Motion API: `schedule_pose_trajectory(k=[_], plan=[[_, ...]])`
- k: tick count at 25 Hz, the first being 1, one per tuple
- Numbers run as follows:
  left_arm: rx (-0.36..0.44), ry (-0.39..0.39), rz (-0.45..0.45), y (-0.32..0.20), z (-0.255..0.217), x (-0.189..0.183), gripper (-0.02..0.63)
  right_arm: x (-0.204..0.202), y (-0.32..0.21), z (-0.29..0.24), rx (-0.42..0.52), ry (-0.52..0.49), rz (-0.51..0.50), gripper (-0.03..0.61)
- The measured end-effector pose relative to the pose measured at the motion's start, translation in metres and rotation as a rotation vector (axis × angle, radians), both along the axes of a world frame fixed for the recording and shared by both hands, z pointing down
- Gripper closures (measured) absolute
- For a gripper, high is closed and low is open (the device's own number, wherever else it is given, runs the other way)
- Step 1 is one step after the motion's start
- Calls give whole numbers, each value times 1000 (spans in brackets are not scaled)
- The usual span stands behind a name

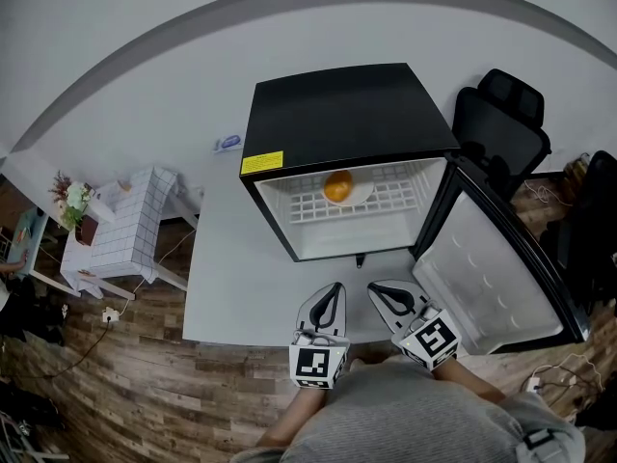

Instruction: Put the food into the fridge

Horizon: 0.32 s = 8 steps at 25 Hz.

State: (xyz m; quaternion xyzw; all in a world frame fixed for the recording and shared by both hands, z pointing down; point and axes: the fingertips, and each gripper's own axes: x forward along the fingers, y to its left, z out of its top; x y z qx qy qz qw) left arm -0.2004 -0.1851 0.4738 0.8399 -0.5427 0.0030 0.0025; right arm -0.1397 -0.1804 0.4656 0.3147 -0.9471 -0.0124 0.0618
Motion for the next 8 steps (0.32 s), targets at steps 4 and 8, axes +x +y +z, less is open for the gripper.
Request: schedule_pose_trajectory(k=[4,8], plan=[[-2,1,0,1,0,-1,602,-2,2,3,-2,4,-9,566],[-3,2,1,1,-1,-1,601,1,3,7,-44,65,1,566]])
